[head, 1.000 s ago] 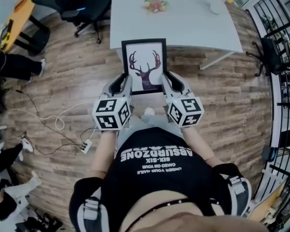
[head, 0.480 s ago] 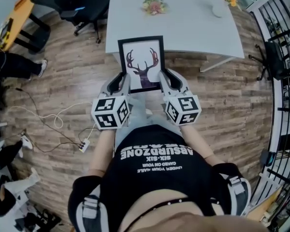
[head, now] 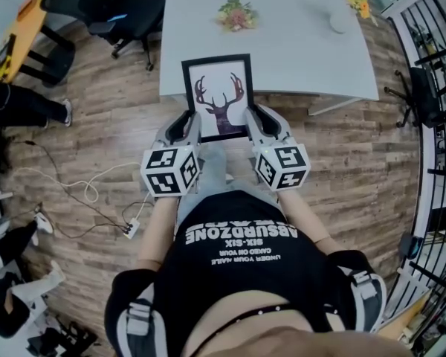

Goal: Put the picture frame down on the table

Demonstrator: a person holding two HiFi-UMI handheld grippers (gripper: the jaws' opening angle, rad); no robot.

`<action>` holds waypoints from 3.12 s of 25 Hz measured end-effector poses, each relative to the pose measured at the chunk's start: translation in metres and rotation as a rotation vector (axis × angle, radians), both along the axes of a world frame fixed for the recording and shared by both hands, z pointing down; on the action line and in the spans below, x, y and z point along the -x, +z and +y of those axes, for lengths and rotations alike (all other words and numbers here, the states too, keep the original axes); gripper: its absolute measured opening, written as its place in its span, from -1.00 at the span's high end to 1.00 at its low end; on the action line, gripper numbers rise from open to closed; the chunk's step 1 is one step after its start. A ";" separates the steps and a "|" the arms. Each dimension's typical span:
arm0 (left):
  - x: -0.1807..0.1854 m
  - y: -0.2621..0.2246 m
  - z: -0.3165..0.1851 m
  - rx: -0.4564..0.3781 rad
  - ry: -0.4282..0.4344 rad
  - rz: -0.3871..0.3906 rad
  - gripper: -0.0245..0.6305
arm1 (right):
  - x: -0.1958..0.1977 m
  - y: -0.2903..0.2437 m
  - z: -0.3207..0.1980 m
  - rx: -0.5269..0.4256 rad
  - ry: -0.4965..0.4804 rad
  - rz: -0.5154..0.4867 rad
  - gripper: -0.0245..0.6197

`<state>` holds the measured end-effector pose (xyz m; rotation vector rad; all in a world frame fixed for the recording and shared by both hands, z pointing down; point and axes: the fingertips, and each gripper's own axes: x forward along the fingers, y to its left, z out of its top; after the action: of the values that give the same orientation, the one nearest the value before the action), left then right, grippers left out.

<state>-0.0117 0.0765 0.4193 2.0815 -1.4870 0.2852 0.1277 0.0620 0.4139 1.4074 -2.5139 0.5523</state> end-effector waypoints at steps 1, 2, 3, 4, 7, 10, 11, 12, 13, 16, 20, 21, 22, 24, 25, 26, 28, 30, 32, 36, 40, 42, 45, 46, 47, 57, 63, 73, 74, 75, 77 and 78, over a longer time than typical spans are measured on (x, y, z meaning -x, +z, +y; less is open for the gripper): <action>0.001 0.002 -0.006 0.003 0.000 0.001 0.65 | 0.001 0.002 -0.006 0.001 0.001 0.000 0.66; 0.002 0.004 -0.012 0.005 0.000 0.002 0.65 | 0.002 0.003 -0.012 0.001 0.002 0.001 0.66; 0.003 0.006 -0.019 0.006 -0.001 0.003 0.65 | 0.003 0.004 -0.018 0.001 0.002 0.002 0.66; 0.004 0.007 -0.026 0.007 -0.001 0.005 0.65 | 0.004 0.005 -0.024 0.001 0.003 0.003 0.66; 0.008 0.008 -0.047 0.007 0.005 0.012 0.65 | 0.008 0.008 -0.045 0.005 0.008 0.010 0.66; 0.012 0.010 -0.068 0.009 0.010 0.021 0.65 | 0.012 0.008 -0.066 0.011 0.008 0.019 0.66; 0.013 0.010 -0.075 0.009 0.012 0.024 0.65 | 0.013 0.008 -0.073 0.010 0.008 0.022 0.66; 0.015 0.010 -0.084 0.008 0.014 0.027 0.65 | 0.015 0.006 -0.082 0.008 0.008 0.026 0.65; 0.016 0.009 -0.093 0.006 0.016 0.030 0.65 | 0.016 0.005 -0.091 0.005 0.008 0.029 0.66; 0.021 0.005 -0.119 0.002 0.019 0.039 0.65 | 0.021 -0.001 -0.116 -0.002 0.011 0.035 0.65; 0.031 0.002 -0.152 -0.008 0.022 0.041 0.65 | 0.031 -0.002 -0.149 -0.007 0.018 0.036 0.66; 0.034 0.002 -0.160 -0.009 0.022 0.041 0.65 | 0.034 -0.002 -0.156 -0.007 0.019 0.036 0.65; 0.037 0.003 -0.166 -0.009 0.023 0.040 0.65 | 0.037 -0.001 -0.163 -0.008 0.020 0.035 0.65; 0.041 0.005 -0.178 -0.006 0.025 0.039 0.65 | 0.041 -0.001 -0.174 -0.011 0.020 0.034 0.65; 0.042 0.005 -0.184 -0.005 0.028 0.040 0.65 | 0.042 0.000 -0.179 -0.011 0.021 0.034 0.65; 0.043 0.006 -0.189 -0.006 0.030 0.039 0.65 | 0.043 0.001 -0.185 -0.009 0.022 0.035 0.66; 0.046 0.007 -0.201 -0.008 0.033 0.036 0.65 | 0.046 0.003 -0.197 -0.007 0.023 0.036 0.66; 0.052 0.010 -0.213 -0.010 0.031 0.035 0.65 | 0.052 0.006 -0.209 -0.008 0.021 0.036 0.65; 0.058 0.014 -0.223 -0.006 0.026 0.039 0.65 | 0.058 0.009 -0.219 -0.007 0.019 0.038 0.65; 0.063 0.023 -0.235 0.009 0.026 0.041 0.65 | 0.064 0.017 -0.232 0.007 0.020 0.043 0.66; 0.063 0.031 -0.246 0.026 0.030 0.039 0.65 | 0.063 0.026 -0.243 0.028 0.016 0.038 0.66; 0.063 0.035 -0.249 0.038 0.032 0.041 0.65 | 0.063 0.030 -0.247 0.038 0.017 0.036 0.65; 0.062 0.039 -0.252 0.053 0.034 0.041 0.65 | 0.062 0.035 -0.249 0.051 0.015 0.038 0.65; 0.061 0.041 -0.253 0.058 0.035 0.042 0.65 | 0.061 0.037 -0.250 0.056 0.015 0.040 0.65; 0.060 0.043 -0.254 0.064 0.035 0.043 0.65 | 0.060 0.039 -0.252 0.060 0.015 0.041 0.65; 0.062 0.069 -0.261 0.127 0.024 0.046 0.65 | 0.063 0.064 -0.262 0.115 -0.003 0.057 0.65; 0.065 0.085 -0.261 0.168 0.014 0.041 0.65 | 0.066 0.083 -0.264 0.169 -0.016 0.046 0.65; 0.068 0.112 -0.270 0.235 0.034 0.031 0.65 | 0.069 0.108 -0.272 0.225 -0.017 0.064 0.65; 0.067 0.115 -0.271 0.242 0.036 0.031 0.65 | 0.068 0.111 -0.273 0.231 -0.016 0.067 0.65; 0.066 0.119 -0.271 0.249 0.037 0.031 0.65 | 0.068 0.114 -0.274 0.239 -0.015 0.068 0.65; 0.066 0.125 -0.271 0.264 0.037 0.029 0.65 | 0.067 0.121 -0.274 0.252 -0.012 0.069 0.65; 0.066 0.129 -0.271 0.271 0.037 0.028 0.65 | 0.068 0.124 -0.275 0.258 -0.011 0.070 0.65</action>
<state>-0.0779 -0.1950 0.5481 1.8900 -1.3150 0.4443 0.0600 -0.2130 0.5384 1.2927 -2.2976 0.7794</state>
